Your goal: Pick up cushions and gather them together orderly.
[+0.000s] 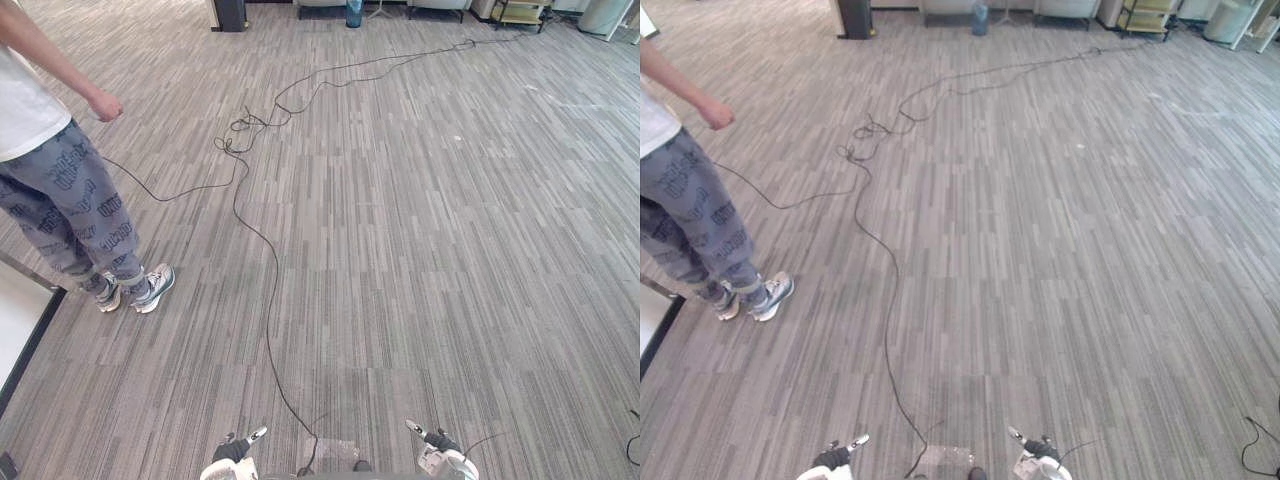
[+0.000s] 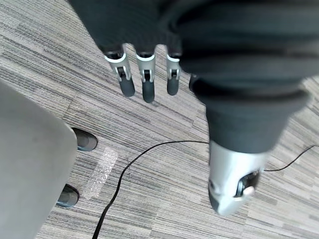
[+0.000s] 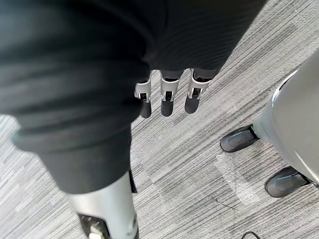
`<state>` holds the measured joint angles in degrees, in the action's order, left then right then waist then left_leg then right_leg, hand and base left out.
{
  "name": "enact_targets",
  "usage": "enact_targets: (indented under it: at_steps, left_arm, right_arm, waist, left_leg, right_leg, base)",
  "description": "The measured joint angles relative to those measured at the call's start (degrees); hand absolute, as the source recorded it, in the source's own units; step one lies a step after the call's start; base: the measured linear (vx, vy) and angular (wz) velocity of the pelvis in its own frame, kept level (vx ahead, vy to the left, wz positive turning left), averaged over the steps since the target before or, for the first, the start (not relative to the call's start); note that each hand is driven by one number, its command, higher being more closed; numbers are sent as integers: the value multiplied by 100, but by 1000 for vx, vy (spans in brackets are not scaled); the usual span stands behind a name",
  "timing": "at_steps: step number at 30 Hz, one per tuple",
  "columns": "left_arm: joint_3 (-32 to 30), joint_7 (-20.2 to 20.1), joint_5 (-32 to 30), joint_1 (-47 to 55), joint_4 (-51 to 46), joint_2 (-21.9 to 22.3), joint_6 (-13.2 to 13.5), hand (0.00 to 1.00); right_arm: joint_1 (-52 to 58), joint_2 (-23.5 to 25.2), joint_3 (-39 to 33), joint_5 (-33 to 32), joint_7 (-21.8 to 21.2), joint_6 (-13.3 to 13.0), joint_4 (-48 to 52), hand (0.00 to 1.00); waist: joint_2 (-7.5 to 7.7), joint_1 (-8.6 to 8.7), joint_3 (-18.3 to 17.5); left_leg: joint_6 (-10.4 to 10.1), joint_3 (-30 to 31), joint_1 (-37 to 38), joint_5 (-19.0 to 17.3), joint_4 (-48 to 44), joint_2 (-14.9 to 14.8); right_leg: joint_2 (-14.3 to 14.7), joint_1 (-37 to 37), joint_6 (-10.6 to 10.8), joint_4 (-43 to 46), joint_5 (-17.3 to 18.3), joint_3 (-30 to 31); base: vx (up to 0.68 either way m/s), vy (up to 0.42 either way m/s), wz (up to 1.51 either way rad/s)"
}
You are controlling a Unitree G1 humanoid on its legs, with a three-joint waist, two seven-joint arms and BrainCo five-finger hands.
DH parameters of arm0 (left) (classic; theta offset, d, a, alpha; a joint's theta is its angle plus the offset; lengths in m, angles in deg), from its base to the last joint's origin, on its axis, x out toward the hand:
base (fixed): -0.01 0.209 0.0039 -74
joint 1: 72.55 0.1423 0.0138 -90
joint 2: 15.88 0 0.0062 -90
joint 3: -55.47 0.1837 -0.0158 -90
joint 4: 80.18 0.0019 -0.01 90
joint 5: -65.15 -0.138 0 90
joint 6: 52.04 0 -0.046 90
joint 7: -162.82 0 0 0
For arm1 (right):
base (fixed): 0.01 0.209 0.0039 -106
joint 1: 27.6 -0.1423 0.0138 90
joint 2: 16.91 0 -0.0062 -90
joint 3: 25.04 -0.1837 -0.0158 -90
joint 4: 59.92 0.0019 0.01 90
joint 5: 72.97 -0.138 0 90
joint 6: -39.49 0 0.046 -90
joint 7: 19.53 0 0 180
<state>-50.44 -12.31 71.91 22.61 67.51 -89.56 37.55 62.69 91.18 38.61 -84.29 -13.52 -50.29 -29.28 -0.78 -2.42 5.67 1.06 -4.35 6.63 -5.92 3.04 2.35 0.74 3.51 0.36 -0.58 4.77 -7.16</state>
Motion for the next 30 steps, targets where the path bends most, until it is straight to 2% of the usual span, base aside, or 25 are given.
enact_targets:
  at_steps: [1,4,5,6,7,8,9,11,13,14,15,16,17,18,19,20,21,22,23,25,26,27,28,29,30]
  left_arm:
    - [-10,-3,0,-1,-44,0,0,0]
    - [-115,-6,12,-1,-312,47,0,0]
    - [-128,-7,11,8,-375,46,-2,0]
    - [-265,-10,15,-3,-486,38,1,0]
    - [-332,-3,30,-3,-551,70,7,0]
    - [-378,-3,136,9,-652,94,16,0]
    - [-391,-4,220,4,-665,90,21,0]
    - [-364,-1,230,3,-663,82,53,0]
    - [-308,-1,229,8,-691,72,106,0]
    - [-265,2,228,19,-753,83,115,0]
    - [-257,3,228,30,-766,86,123,0]
    - [-225,3,227,38,-767,79,132,0]
    - [-215,17,221,18,-748,6,130,0]
    - [-214,29,220,17,-745,-6,129,0]
    - [-221,42,219,18,-740,-41,126,0]
    - [-166,57,198,11,-730,-107,117,0]
    - [-102,62,182,4,-710,-137,101,0]
    - [0,63,169,-4,-645,-171,101,0]
    - [76,62,164,-26,-570,-194,88,0]
    - [145,65,120,-133,-487,-166,76,0]
    - [156,65,119,-184,-474,-109,73,0]
    - [175,64,122,-284,-441,-54,73,0]
    - [179,64,122,-338,-395,-46,72,0]
    - [180,62,123,-430,-296,-5,64,0]
    - [181,64,120,-527,-184,99,37,0]
  right_arm:
    - [-8,3,1,-4,-1,-6,10,0]
    - [30,27,12,-11,-1,-39,245,0]
    - [48,43,62,-24,-2,-66,251,0]
    - [80,15,217,-65,-2,-73,254,0]
    - [112,-4,273,-83,-1,-76,263,0]
    - [90,-31,342,-125,10,-83,292,0]
    - [137,-42,431,-214,21,-83,376,0]
    - [151,-30,467,-232,21,-71,391,0]
    - [158,2,468,-230,22,-65,392,0]
    - [153,11,490,-228,23,-61,395,0]
    - [157,13,513,-227,23,-60,396,0]
    - [173,31,527,-226,23,-54,394,0]
    - [204,69,526,-226,23,-41,380,0]
    - [205,95,527,-224,16,-40,392,0]
    - [244,172,536,-216,2,-20,427,0]
    - [273,175,507,-210,-38,15,444,0]
    - [285,175,504,-207,-38,7,473,0]
    - [285,174,515,-206,-50,-7,491,0]
    - [303,168,515,-204,-85,-15,542,0]
    - [362,172,528,-201,-91,-83,746,0]
    - [368,175,529,-200,-94,-102,864,0]
    - [342,175,543,-179,-101,-155,935,0]
    - [326,177,542,-162,-101,-164,936,0]
    - [311,173,515,-89,-102,-185,962,0]
    - [254,105,464,12,-102,-195,936,0]
  waist:
    - [5,10,28]
    - [15,7,257]
    - [34,1,274]
    - [100,19,313]
    - [129,13,338]
    - [121,-20,363]
    - [104,-25,372]
    - [122,-41,374]
    - [146,-78,366]
    - [141,-101,361]
    - [143,-114,349]
    - [182,-150,312]
    - [269,-141,180]
    - [299,-134,148]
    - [387,-157,97]
    - [474,-144,52]
    - [494,-135,59]
    - [489,-136,94]
    - [467,-92,137]
    - [393,-48,197]
    - [334,-31,210]
    - [330,-19,234]
    - [357,1,248]
    - [367,75,259]
    - [323,201,301]
  left_leg:
    - [-35,-5,-87,-72,-136,-5]
    - [-191,-186,-571,-750,-1415,-116]
    - [-297,-364,-773,-893,-1968,-169]
    - [-327,-548,-1312,-902,-3042,-234]
    - [-365,-648,-1636,-862,-3678,-326]
    - [-296,-815,-1981,-959,-4353,-535]
    - [-248,-1003,-2225,-1100,-4584,-763]
    - [-229,-1219,-2411,-1147,-4236,-916]
    - [-232,-1384,-2590,-939,-3350,-918]
    - [-280,-1387,-2715,-628,-2812,-871]
    - [-285,-1384,-2755,-502,-2650,-861]
    - [-236,-1400,-2763,39,-2538,-842]
    - [-68,-1521,-2767,-194,-2576,-673]
    - [-27,-1567,-2759,-267,-2596,-656]
    - [107,-1704,-2648,-425,-2670,-600]
    - [208,-1731,-2446,-606,-2732,-472]
    - [246,-1749,-2291,-685,-2712,-435]
    - [288,-1798,-1855,-849,-2609,-409]
    - [290,-1801,-1335,-971,-2430,-371]
    - [282,-1837,-580,-1042,-2051,-353]
    - [250,-1839,-219,-1137,-1761,-375]
    - [82,-1860,172,-1277,-1422,-376]
    - [64,-1863,255,-1301,-1382,-366]
    - [24,-1853,423,-1397,-1310,-372]
    - [16,-1845,826,-1463,-1111,-376]
  right_leg:
    - [-15,-77,-5,145,81,-9]
    - [-63,-289,-73,866,562,-15]
    - [-94,-374,-135,1066,777,-13]
    - [-175,-428,-138,1204,909,-50]
    - [-194,-393,-164,1254,961,-51]
    - [-192,-324,-187,1258,1017,-85]
    - [-219,-168,-193,1231,1109,-124]
    - [-373,30,-91,1205,1160,-156]
    - [-615,333,16,938,1213,-135]
    - [-734,488,59,750,1239,-94]
    - [-775,530,86,692,1256,-73]
    - [-895,586,140,605,1308,28]
    - [-1065,524,66,741,1268,174]
    - [-1108,454,31,848,1222,234]
    - [-1238,316,197,1241,1071,397]
    - [-1372,208,466,1807,907,498]
    - [-1413,76,612,2292,804,565]
    - [-1431,-433,702,3684,385,772]
    - [-1379,-913,710,5140,232,856]
    - [-1241,-1598,631,6363,398,732]
    - [-1127,-1987,521,6587,512,500]
    - [-1044,-2509,449,6518,712,115]
    - [-1048,-2655,436,6400,760,4]
    - [-1031,-2899,364,5908,835,-367]
    - [-896,-3177,234,4818,826,-843]
  base:
    - [-5,-21,3]
    - [-7,-21,3]
    - [6,-36,25]
    - [15,-44,22]
    - [84,-37,16]
    - [200,4,7]
    - [310,53,11]
    - [307,97,7]
    - [369,173,-8]
    - [425,244,-16]
    - [534,347,-32]
    - [509,314,-33]
    - [529,311,-29]
    - [576,308,-21]
    - [591,326,-13]
    - [596,323,-15]
    - [582,296,-18]
    - [534,244,-27]
    - [497,211,-27]
    - [439,138,-25]
    - [528,143,-31]
    - [360,96,-20]
    - [352,64,-6]
    - [497,16,8]
    - [604,13,12]
